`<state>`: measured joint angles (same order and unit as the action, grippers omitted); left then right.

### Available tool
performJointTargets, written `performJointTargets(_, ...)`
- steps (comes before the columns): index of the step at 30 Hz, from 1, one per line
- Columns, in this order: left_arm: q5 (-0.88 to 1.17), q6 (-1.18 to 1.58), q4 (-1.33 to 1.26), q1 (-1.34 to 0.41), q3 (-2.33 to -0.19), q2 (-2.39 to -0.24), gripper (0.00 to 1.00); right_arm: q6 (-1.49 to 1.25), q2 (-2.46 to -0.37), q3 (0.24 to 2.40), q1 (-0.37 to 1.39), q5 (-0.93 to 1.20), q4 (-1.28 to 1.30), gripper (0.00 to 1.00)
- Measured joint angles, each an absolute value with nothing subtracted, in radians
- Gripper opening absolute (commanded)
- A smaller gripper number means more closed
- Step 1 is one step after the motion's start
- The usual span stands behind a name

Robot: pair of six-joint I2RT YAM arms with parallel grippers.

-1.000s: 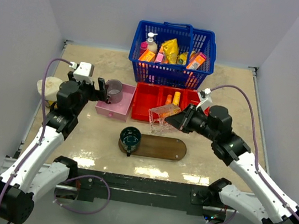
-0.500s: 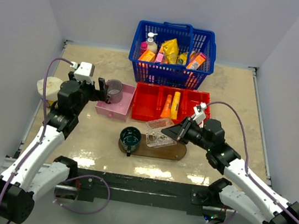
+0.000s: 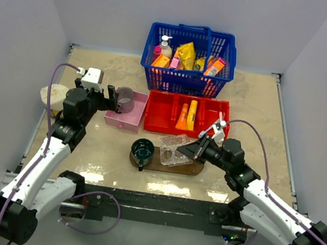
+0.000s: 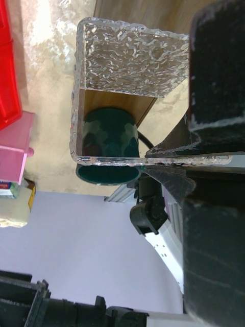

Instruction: Prepare toiletry sets of a toothbrush and toothpaste on the tray

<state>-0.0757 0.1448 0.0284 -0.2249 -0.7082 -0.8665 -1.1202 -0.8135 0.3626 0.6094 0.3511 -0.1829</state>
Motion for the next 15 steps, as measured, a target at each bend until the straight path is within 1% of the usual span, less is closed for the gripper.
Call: performJointTargets(15,-0.073,0.143,0.028,-0.227,-0.708,-0.883,0.88,-1.125,-0.892,0.310,0.622,0.349,-0.262,0.00)
